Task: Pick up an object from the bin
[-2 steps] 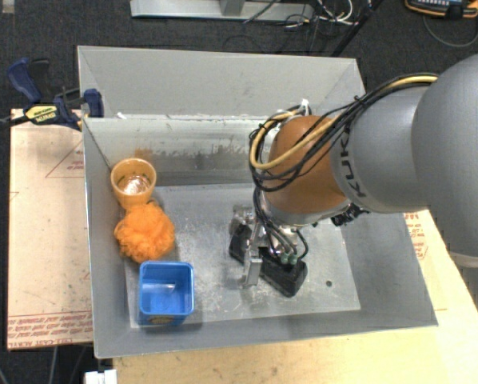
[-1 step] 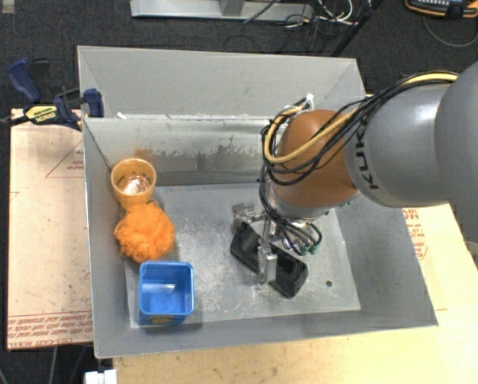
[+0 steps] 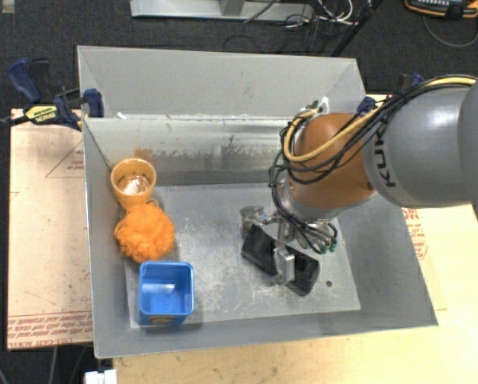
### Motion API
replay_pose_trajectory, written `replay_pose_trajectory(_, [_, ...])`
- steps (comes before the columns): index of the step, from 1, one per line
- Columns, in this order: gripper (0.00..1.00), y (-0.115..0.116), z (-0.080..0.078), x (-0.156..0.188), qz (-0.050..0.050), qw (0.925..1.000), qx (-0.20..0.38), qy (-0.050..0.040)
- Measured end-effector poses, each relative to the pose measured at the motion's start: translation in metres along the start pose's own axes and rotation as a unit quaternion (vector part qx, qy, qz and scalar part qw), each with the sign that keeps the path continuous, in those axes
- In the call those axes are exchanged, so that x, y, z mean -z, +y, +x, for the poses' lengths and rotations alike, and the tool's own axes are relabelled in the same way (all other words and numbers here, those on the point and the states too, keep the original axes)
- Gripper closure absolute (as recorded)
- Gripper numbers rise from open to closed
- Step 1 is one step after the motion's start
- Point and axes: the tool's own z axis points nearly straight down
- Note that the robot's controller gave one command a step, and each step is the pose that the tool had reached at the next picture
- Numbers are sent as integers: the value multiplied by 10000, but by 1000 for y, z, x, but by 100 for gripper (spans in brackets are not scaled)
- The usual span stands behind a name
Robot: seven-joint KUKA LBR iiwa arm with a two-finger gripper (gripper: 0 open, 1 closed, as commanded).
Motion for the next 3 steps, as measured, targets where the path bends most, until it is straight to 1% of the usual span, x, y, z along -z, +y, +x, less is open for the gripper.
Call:
replay_pose_trajectory(1, [0, -6, 3, -1, 0, 9999, -116, -19])
replay_pose_trajectory(2, [0, -9, 7, -1, 5, 9994, -354, -32])
replay_pose_trajectory(3, [0, -8, 8, -1, 11, 9979, -648, -28])
